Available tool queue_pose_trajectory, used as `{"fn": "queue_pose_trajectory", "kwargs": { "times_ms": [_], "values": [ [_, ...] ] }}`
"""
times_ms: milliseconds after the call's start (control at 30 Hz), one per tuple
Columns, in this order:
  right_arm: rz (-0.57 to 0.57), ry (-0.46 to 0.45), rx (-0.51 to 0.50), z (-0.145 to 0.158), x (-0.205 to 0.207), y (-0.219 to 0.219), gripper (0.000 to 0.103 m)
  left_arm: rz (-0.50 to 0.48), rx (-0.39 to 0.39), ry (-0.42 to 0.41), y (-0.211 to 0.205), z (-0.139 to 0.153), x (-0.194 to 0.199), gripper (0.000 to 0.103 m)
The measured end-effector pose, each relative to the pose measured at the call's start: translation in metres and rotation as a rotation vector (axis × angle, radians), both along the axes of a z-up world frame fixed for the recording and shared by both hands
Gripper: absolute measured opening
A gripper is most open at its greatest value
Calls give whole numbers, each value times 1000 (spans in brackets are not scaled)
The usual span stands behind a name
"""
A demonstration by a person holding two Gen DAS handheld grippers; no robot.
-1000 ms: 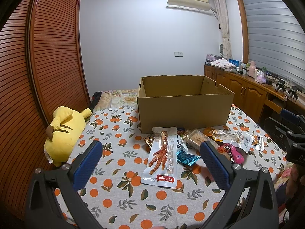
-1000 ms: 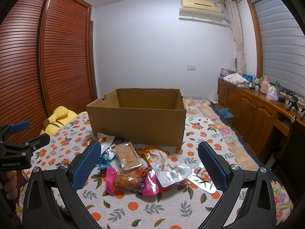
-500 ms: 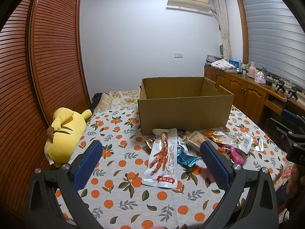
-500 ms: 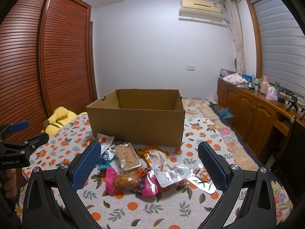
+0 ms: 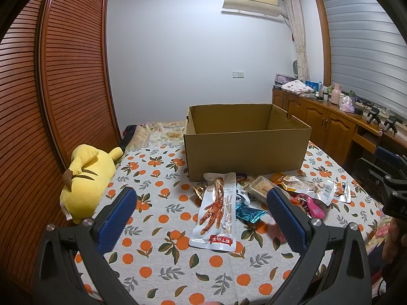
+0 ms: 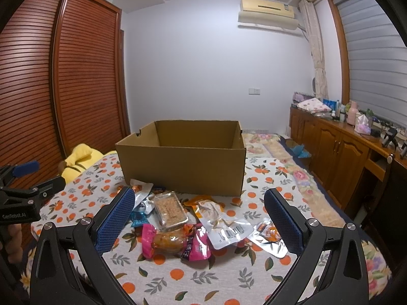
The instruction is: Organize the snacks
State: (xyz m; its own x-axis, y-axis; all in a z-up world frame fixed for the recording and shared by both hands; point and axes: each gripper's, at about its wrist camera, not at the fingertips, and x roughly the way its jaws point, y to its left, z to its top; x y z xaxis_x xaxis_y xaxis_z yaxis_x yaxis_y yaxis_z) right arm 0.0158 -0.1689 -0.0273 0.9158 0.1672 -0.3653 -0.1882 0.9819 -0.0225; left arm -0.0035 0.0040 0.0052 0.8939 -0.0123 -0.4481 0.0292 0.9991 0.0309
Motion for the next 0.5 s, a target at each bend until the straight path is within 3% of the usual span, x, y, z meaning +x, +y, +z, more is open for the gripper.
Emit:
{"fn": "queue_pose_trajectory", "kwargs": {
  "times_ms": [500],
  "values": [
    [1,5,-1,-1,-3,0,103,-15,3,23,-5,-4,1,103]
  ]
}}
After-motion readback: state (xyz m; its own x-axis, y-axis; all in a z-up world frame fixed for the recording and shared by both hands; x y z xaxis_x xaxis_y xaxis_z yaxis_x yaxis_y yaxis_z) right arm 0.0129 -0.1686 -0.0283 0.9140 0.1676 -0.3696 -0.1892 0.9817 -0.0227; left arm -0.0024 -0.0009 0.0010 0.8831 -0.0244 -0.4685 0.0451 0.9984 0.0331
